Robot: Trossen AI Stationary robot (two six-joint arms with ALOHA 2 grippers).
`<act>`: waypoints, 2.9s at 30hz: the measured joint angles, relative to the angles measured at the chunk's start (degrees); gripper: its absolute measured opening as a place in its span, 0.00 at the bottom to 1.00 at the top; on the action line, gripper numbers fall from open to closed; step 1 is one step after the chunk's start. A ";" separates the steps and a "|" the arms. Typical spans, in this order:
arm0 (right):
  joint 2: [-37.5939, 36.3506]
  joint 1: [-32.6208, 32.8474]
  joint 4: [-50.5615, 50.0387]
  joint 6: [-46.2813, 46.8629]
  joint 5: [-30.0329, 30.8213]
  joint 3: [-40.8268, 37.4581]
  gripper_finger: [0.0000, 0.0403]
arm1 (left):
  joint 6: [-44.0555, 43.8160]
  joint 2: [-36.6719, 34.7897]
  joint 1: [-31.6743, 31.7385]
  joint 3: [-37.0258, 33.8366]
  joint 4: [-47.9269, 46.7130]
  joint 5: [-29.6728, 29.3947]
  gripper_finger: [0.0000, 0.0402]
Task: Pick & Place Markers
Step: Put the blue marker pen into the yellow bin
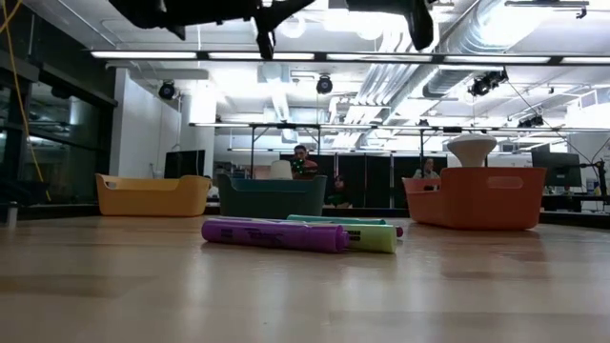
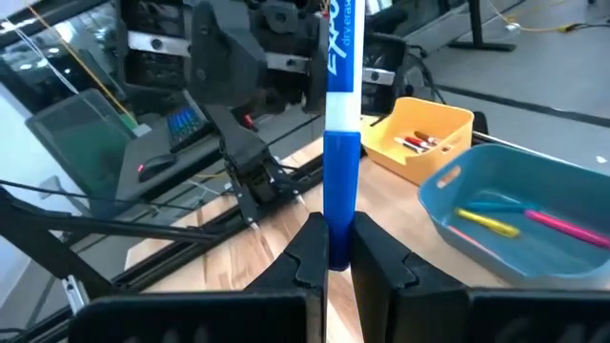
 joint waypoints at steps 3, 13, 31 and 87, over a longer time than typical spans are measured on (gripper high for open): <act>0.08 -0.93 -0.08 0.18 -1.32 0.00 0.04 | 0.03 1.35 0.00 2.08 0.34 1.25 0.36; 0.15 -1.20 0.79 0.08 -2.08 -0.02 0.04 | 1.90 5.67 0.00 7.58 -0.07 0.93 0.36; 0.15 -1.20 -2.17 0.39 -2.75 -0.02 0.04 | 4.17 11.86 0.02 13.56 -0.69 3.06 0.26; -13.07 -1.14 -17.59 0.94 -0.88 -0.09 0.50 | 28.01 1.14 21.38 13.58 -46.70 12.30 0.07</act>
